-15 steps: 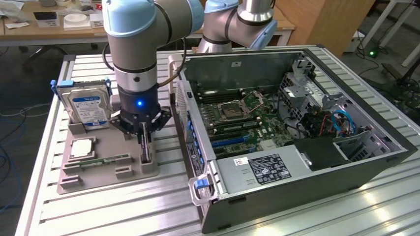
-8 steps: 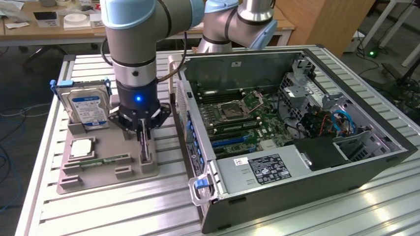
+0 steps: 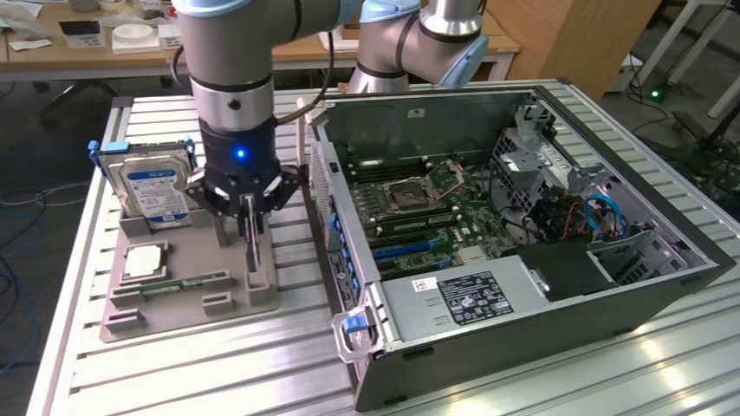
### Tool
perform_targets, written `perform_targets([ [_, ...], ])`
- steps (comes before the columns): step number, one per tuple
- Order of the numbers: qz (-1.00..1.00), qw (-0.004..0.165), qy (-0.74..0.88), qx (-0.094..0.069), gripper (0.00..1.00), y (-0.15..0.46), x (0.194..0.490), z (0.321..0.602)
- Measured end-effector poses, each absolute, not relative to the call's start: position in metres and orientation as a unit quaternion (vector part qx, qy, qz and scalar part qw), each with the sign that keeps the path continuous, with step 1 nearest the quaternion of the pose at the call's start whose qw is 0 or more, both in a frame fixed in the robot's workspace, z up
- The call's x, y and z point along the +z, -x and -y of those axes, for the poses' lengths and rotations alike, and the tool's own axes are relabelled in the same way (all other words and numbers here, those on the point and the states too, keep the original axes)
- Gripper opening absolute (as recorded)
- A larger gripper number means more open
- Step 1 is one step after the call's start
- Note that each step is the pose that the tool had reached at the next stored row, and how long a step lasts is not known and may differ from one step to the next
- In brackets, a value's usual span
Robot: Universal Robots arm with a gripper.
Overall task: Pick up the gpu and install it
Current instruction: 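Pick up the gpu and move the gpu toward the slot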
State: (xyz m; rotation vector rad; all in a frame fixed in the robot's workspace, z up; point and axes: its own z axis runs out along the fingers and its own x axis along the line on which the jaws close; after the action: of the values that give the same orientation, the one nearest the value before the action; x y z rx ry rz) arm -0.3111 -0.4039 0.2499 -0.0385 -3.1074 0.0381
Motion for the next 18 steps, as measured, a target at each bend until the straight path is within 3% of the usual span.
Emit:
perform_targets([
  [18,1.000,0.017,0.012,0.012,0.28,0.311,0.324,0.404],
])
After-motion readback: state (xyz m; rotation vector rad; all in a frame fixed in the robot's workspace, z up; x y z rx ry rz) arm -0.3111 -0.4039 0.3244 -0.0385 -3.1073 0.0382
